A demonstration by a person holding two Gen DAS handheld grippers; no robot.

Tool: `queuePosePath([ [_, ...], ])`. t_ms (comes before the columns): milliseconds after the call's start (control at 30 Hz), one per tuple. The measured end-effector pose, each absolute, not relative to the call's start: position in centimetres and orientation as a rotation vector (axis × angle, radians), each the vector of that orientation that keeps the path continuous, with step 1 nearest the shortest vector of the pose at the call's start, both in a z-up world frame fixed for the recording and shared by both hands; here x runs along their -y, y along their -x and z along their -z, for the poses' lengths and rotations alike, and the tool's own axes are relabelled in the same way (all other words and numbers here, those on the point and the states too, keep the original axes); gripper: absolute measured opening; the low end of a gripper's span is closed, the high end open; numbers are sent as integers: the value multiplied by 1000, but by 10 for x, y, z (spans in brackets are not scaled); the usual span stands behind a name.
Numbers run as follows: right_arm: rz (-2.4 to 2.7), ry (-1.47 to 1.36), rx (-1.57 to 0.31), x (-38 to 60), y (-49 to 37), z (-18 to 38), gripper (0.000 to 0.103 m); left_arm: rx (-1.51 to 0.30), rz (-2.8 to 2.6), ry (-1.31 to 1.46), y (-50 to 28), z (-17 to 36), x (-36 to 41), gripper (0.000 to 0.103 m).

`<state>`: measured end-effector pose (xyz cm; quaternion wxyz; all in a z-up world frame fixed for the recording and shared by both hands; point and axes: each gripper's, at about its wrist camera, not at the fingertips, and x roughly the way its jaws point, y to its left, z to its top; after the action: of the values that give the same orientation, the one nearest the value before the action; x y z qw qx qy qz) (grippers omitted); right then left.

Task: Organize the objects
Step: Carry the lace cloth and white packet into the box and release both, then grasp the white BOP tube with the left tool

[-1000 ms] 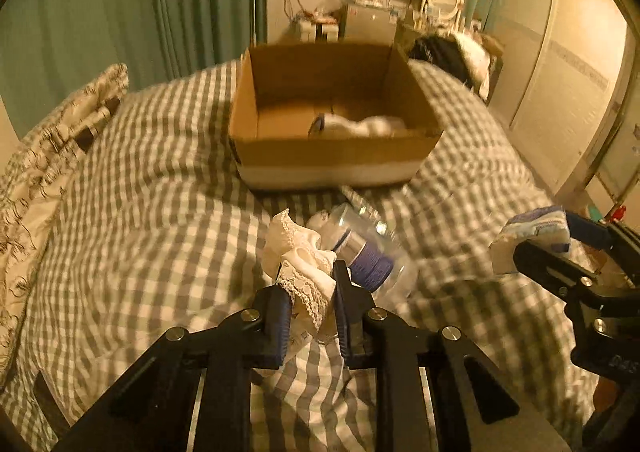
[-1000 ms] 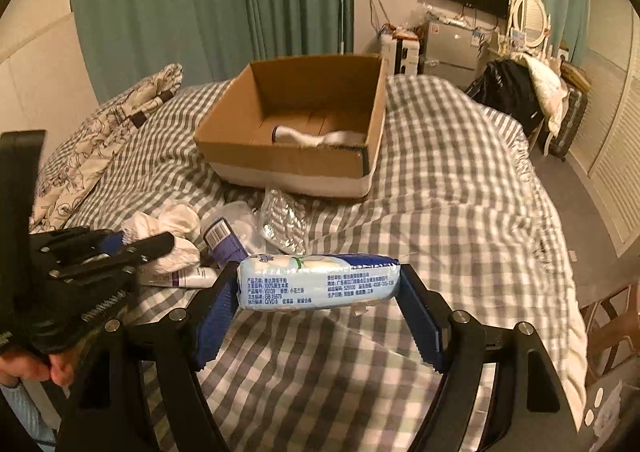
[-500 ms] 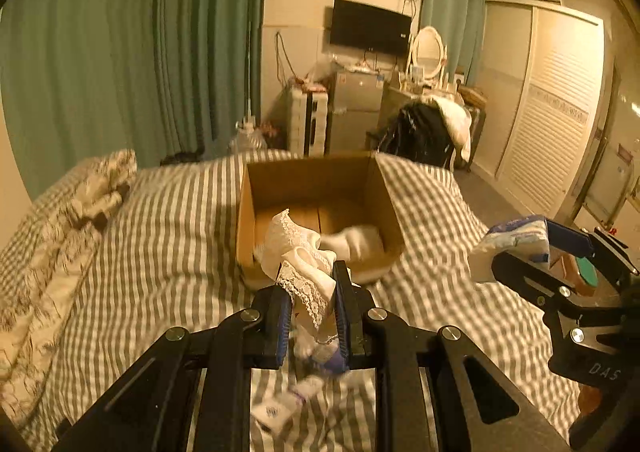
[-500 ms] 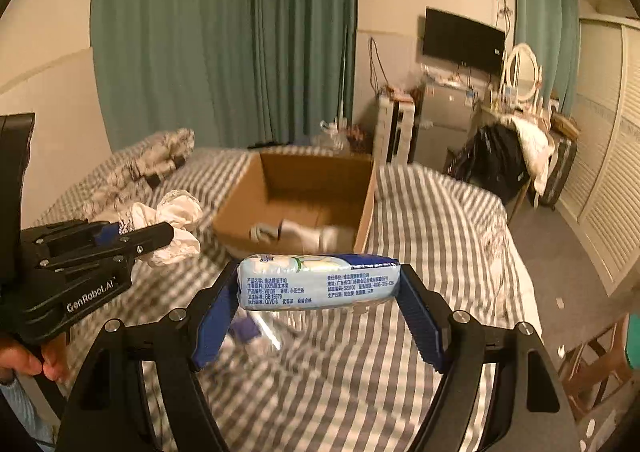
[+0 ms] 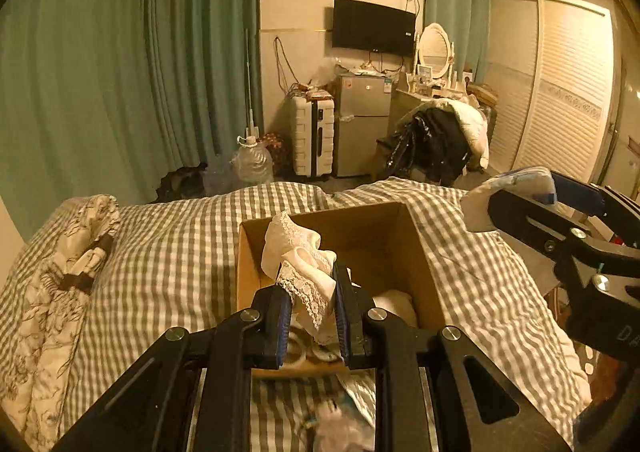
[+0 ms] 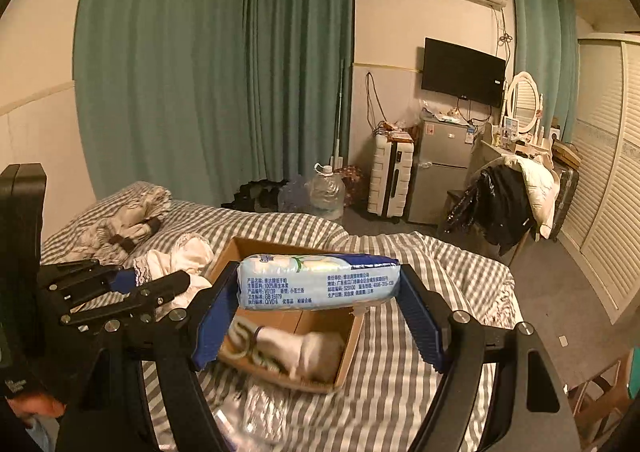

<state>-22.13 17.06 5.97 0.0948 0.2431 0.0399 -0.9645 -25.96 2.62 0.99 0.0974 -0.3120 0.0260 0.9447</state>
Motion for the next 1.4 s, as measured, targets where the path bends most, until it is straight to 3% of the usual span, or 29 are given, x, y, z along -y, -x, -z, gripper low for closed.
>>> queuePosePath([
  [467, 2787, -916, -44, -165, 318, 28, 78, -81, -2746, 1098, 325, 72, -26, 22],
  [533, 2799, -910, -39, -169, 318, 32, 79, -82, -2733, 1130, 326, 77, -27, 29],
  [600, 2809, -886, -23, -172, 317, 30, 88, -82, -2731, 1148, 323, 77, -27, 68],
  [667, 2833, -853, -3, -175, 311, 24, 93, -80, -2774, 1117, 316, 69, -25, 82],
  [1167, 2885, -777, -91, -202, 209, -60, 95, -100, -2844, 1041, 214, -5, -6, 83],
  [1400, 2867, -775, -137, -202, 146, -75, 95, -98, -2832, 1037, 160, -3, -9, 83],
])
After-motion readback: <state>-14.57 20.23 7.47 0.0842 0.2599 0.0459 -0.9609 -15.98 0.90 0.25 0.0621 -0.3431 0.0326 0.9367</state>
